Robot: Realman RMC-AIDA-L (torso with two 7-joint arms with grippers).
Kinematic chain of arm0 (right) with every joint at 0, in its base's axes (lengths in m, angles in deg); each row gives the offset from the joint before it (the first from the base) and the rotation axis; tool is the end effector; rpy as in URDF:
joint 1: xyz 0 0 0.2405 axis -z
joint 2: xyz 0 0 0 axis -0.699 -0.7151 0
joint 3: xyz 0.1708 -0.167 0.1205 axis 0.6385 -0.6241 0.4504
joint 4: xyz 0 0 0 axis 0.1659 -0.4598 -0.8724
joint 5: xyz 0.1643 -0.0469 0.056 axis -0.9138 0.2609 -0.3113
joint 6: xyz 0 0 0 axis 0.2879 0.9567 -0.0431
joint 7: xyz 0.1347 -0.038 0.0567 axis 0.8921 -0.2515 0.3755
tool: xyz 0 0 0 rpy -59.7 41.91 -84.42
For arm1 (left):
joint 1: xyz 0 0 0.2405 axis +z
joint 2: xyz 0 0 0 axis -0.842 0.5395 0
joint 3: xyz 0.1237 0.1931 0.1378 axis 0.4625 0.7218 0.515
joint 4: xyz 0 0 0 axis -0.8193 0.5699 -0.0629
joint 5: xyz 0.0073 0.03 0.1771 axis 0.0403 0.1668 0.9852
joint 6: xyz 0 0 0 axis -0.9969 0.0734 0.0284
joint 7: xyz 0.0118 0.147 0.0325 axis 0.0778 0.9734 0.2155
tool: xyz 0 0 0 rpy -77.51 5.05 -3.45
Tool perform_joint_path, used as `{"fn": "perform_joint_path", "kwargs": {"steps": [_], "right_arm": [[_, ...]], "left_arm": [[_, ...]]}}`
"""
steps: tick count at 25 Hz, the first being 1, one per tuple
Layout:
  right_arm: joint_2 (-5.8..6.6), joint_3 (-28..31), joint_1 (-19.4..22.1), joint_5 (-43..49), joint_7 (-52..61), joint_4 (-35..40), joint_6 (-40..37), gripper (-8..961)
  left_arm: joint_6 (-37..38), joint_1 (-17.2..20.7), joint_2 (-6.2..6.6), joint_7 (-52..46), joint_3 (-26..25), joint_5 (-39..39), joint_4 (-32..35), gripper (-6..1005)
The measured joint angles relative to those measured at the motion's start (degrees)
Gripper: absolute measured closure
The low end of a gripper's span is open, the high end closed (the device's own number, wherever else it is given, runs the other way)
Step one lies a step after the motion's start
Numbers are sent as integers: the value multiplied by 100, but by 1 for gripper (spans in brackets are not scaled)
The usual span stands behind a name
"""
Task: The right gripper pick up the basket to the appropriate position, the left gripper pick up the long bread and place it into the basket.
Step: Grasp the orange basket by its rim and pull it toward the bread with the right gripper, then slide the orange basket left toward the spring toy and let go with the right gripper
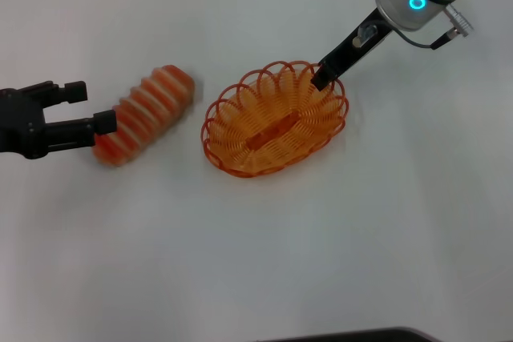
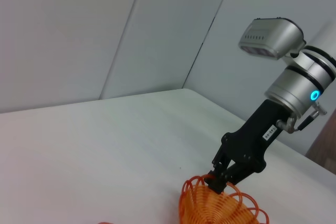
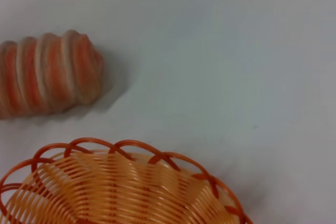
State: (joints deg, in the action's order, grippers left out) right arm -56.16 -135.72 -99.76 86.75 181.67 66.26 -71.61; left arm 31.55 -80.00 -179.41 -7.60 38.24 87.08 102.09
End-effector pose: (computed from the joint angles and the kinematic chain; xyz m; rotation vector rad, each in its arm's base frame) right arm 0.2001 0.3932 -0.0444 -2.5498 1.1526 -0.4444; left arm -0.2700 0.2792 0.0228 -2.6532 -0.8947 -0.7024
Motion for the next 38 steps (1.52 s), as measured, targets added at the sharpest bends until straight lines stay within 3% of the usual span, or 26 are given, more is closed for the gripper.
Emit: {"fn": "perform_joint_path", "kwargs": {"steps": [6, 7, 15, 22, 38], "right_arm": [[24, 270, 188, -156, 20, 553, -453, 832], [47, 399, 248, -274, -3, 663, -562, 844], [444, 898, 886, -1664, -199, 908, -1182, 939], [625, 1151, 1407, -2505, -222, 872, -1295, 939], [579, 1340, 1829, -2512, -477, -169, -265, 937]], "left_arm": [[40, -20, 0, 6, -25, 0, 99, 114], [40, -24, 0, 6, -36, 0, 114, 114], [31, -51, 29, 29, -62, 0, 144, 114], [10, -103, 53, 32, -63, 0, 143, 114], [-14, -206, 61, 33, -55, 0, 143, 136]]}}
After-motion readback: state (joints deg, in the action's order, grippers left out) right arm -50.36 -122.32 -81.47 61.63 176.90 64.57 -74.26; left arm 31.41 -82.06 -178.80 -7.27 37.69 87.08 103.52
